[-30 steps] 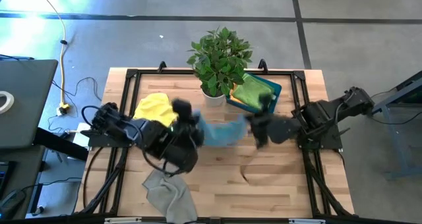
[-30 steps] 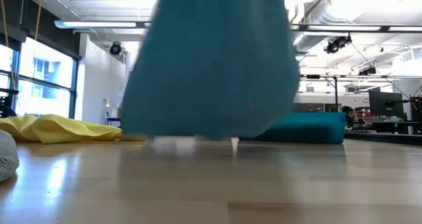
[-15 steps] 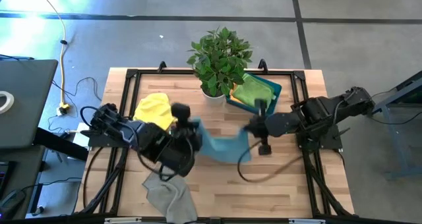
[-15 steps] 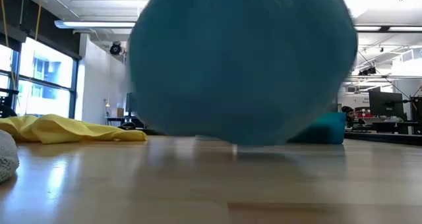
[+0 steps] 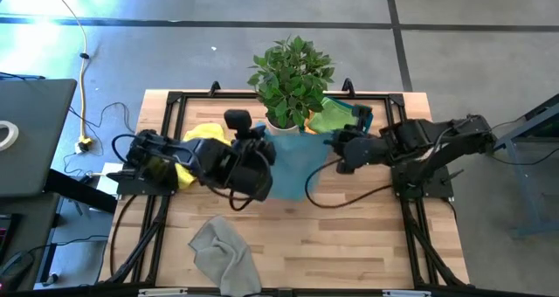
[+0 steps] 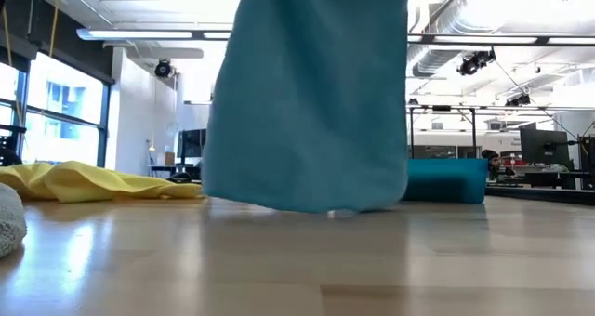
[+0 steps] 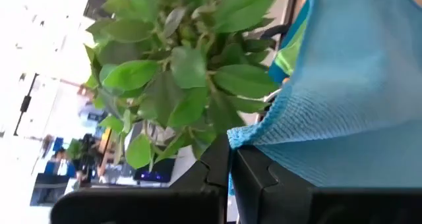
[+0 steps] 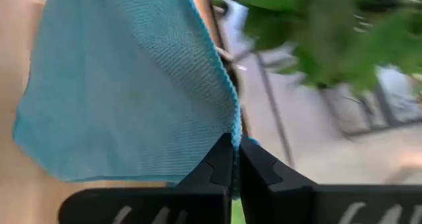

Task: Fold microfiber towels
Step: Fold the blue towel

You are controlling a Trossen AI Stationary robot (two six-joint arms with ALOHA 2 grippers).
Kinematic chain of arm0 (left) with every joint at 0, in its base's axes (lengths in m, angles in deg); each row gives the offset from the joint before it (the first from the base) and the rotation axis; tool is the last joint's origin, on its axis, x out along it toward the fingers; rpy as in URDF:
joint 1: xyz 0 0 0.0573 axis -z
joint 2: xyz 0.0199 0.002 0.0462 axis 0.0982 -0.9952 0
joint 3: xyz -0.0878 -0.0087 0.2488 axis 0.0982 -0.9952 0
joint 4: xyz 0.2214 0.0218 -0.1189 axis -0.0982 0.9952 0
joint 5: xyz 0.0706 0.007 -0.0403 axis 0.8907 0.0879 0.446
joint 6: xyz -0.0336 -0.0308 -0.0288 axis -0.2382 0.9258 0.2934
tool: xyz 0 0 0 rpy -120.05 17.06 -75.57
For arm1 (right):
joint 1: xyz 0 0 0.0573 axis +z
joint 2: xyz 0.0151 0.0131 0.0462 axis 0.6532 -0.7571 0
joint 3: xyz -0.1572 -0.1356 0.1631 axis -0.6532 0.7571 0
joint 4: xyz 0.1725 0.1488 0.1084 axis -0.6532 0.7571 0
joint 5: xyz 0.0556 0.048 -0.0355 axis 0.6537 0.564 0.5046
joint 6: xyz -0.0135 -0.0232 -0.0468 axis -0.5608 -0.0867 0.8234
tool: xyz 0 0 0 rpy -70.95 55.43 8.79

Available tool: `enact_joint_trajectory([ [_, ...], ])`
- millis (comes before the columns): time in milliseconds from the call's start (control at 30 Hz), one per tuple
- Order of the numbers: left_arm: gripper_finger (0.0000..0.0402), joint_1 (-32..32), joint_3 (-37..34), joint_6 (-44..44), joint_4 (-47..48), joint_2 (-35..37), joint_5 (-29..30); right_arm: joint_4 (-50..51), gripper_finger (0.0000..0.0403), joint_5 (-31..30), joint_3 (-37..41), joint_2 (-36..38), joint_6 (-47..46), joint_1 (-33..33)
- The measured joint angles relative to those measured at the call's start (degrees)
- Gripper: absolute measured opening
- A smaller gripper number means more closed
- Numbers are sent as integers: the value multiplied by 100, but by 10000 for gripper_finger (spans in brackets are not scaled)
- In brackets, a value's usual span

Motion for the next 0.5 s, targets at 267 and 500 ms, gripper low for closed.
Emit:
enact_joint_trajectory([
  [267,0,-385,2,-121,0,113,26,217,0,-535,3,0,8,-496],
  [500,0,-100,2,483,1,125,-1567,773,0,789,7,-1,-892,-356],
])
